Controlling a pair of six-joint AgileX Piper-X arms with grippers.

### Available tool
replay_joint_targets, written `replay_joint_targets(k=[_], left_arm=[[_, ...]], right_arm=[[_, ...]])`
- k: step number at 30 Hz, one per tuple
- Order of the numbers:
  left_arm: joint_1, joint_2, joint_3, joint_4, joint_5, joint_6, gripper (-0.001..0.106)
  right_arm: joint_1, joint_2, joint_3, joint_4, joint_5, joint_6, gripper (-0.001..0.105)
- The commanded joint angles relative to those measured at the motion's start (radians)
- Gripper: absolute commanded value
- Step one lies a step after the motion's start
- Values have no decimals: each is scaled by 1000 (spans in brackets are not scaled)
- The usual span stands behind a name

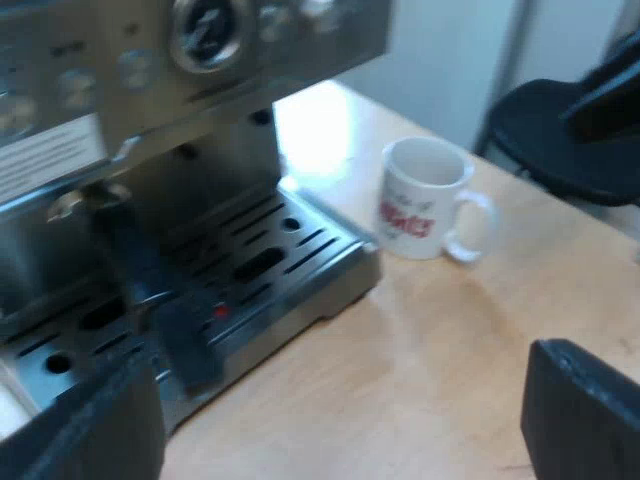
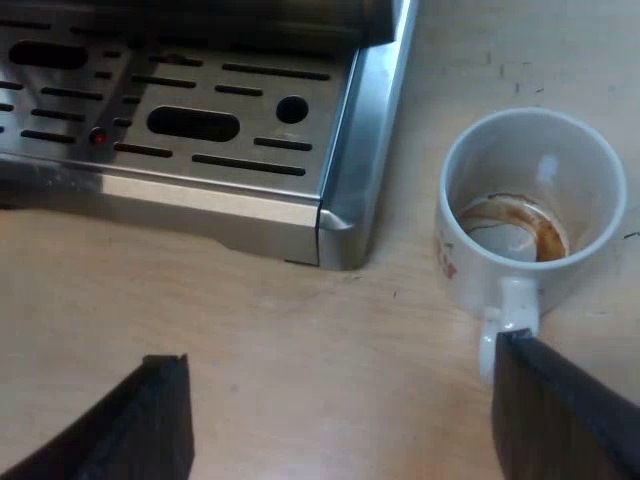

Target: Remove mug from coffee machine

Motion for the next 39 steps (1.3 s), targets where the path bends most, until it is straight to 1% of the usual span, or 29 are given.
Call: replay_joint_targets(k=[1,3,5,7,9,10,11,13,16,17,19,20,23,24,29,31,32,35,36,37,38,39], left_arm=[[71,12,-9,-12,23,-15,87],[123,12,-9,-4,43,-15,87],[193,12,-14,14,68,-15,87],[232,12,-17,32,81,-15,87],[239,12,-18,36,83,-15,87],[265,12,-20,50,91,-15,87],[356,12,-21,104,145,-12,87],[411,12,-21,132,158,-13,87],[432,6,-21,140,158,-13,87],[449,-13,-21,147,158,-13,87],[451,-29,-21,155,158,-13,87],[451,-44,-21,163,158,-13,87],[451,-91,-21,172,158,-13,87],[451,-114,-21,174,158,-13,87],[451,-202,-21,220,167,-13,87],[451,-239,-21,238,158,-13,87],[451,-263,-21,247,139,-13,87],[451,-313,-21,267,69,-13,87],[451,-342,-21,290,-4,-13,87],[451,-357,-21,298,-27,-13,87],[451,-377,-21,311,-66,-13,87],[451,-400,-21,329,-110,-13,87]], right_arm=[[-60,25,-24,5,-44,-19,65],[-98,34,-24,-1,-62,-21,65],[-162,35,-24,-4,-90,-26,65],[-198,35,-24,-4,-91,-28,65],[-249,20,-24,-1,-91,-52,65],[-249,19,-24,-1,-91,-57,65],[-282,6,-24,-1,-91,-66,65],[-320,-19,-24,-1,-89,-80,65],[-361,-56,-24,-1,-87,-96,65],[-361,-56,-24,-1,-87,-96,65],[-370,-67,-24,1,-84,-98,65],[-416,-132,-24,32,-70,-127,65],[-421,-182,-24,55,-26,-149,65],[-421,-206,-24,55,-12,-153,65],[-421,-321,-24,58,-12,-153,65],[-421,-361,-24,58,-12,-153,65],[-421,-392,-24,58,-12,-153,65],[-421,-411,-20,58,-12,-153,65],[-421,-421,-19,58,-12,-153,65],[-421,-441,-14,58,-12,-153,65],[-421,-535,26,66,-12,-148,65],[-421,-565,42,73,-12,-147,65]])
